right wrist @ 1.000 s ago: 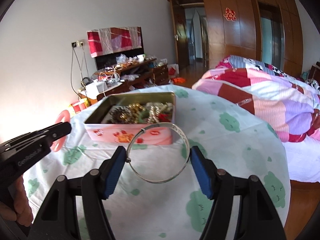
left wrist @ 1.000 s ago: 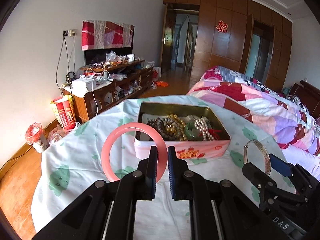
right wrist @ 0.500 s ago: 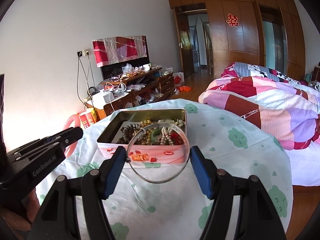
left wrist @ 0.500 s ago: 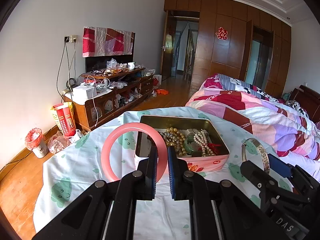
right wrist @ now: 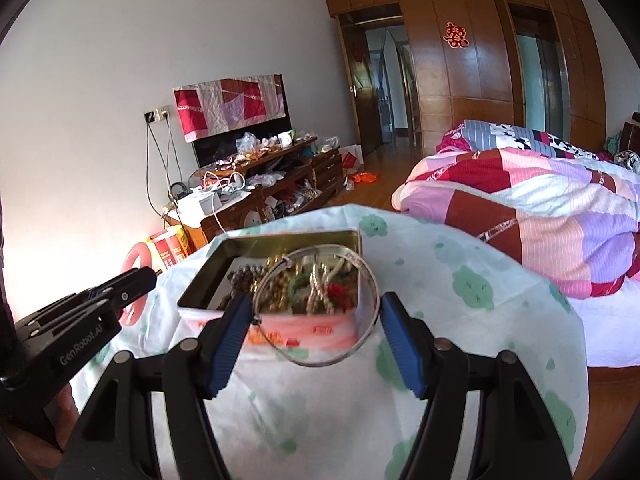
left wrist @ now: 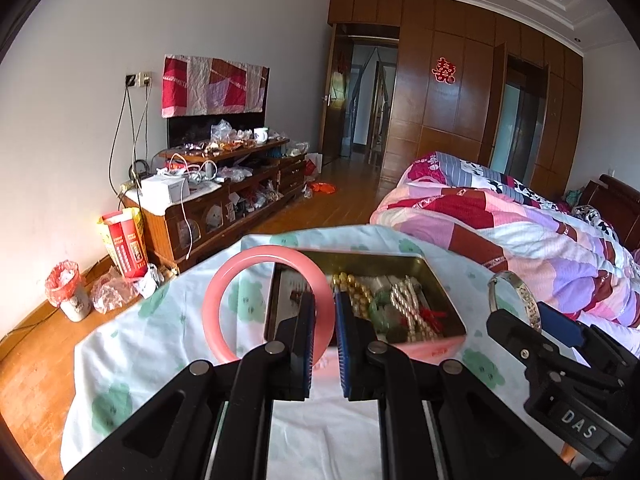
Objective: Organize jewelry
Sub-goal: 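Lower both bangles into the tin and open both grippers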
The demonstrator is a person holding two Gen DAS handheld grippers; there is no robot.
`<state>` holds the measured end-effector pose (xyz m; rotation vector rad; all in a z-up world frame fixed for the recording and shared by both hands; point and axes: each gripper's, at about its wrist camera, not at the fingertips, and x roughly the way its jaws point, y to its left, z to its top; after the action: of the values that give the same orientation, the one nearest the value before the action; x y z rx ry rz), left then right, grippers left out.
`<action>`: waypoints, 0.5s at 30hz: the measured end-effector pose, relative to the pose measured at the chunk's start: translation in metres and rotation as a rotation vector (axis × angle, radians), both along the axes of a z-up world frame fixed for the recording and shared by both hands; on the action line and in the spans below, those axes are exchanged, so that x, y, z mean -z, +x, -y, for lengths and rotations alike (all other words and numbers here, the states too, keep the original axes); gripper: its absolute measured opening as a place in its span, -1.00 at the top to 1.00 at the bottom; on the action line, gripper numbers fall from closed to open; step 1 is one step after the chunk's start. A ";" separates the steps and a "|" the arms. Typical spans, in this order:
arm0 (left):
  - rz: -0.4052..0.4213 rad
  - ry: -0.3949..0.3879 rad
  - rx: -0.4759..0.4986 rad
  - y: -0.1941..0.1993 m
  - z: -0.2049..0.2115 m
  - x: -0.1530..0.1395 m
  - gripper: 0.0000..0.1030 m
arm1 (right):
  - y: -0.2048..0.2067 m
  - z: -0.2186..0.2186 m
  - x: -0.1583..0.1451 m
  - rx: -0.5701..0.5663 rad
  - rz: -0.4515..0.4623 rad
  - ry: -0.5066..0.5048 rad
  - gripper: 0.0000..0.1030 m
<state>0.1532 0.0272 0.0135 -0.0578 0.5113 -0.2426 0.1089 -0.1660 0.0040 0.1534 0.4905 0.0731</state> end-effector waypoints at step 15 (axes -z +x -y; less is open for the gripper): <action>-0.030 -0.071 0.077 0.083 0.018 0.020 0.82 | 0.089 0.010 0.011 0.006 -0.076 0.052 -0.35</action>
<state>0.2358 0.0095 -0.0069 -0.1114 0.5356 -0.3352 0.1981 -0.1760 -0.0070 0.2094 0.5637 0.0742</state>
